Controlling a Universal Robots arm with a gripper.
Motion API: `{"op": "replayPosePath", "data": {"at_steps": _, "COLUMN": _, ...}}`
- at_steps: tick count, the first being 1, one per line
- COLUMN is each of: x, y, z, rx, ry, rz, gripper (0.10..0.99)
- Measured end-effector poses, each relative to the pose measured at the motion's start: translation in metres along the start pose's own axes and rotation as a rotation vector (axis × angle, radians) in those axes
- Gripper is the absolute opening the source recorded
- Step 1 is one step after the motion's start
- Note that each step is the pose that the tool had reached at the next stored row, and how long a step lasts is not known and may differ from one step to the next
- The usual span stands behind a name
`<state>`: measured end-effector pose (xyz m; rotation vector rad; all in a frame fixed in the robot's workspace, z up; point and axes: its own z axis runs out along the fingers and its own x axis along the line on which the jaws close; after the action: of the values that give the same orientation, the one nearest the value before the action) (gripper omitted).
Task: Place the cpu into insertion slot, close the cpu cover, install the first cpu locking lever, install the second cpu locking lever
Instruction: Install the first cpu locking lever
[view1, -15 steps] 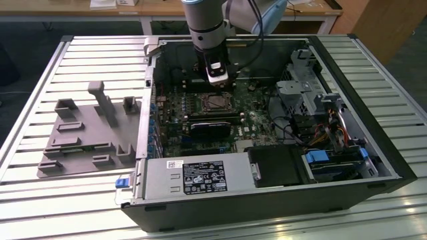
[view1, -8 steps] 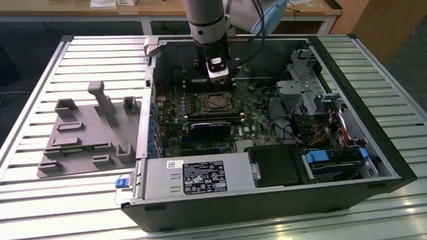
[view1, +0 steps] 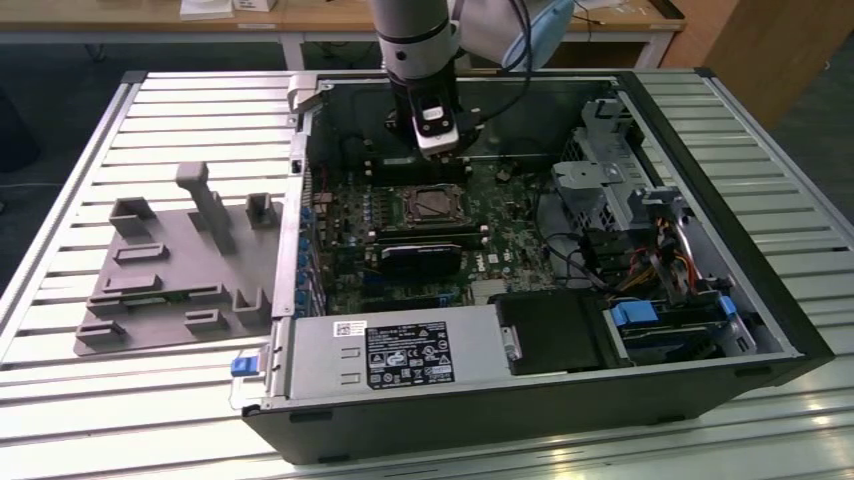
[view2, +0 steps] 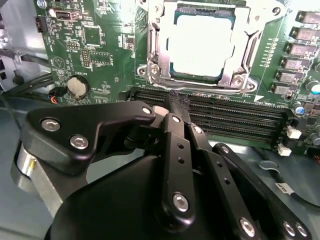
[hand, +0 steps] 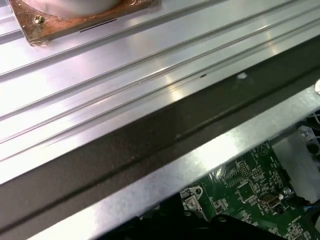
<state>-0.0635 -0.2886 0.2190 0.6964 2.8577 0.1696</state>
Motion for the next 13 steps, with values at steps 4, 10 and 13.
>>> {"op": "replayPosePath", "data": {"at_steps": 4, "x": 0.0000, "y": 0.0000, "z": -0.0001, "rx": 0.000, "ry": 0.0000, "rz": 0.000, "gripper": 0.102}}
{"op": "replayPosePath", "data": {"at_steps": 10, "x": -0.0006, "y": -0.0005, "z": 0.0001, "rx": 0.014, "ry": 0.0265, "rz": 0.002, "gripper": 0.102}}
{"op": "replayPosePath", "data": {"at_steps": 13, "x": -0.0017, "y": -0.0026, "z": 0.0001, "rx": 0.017, "ry": 0.0328, "rz": 0.002, "gripper": 0.102}}
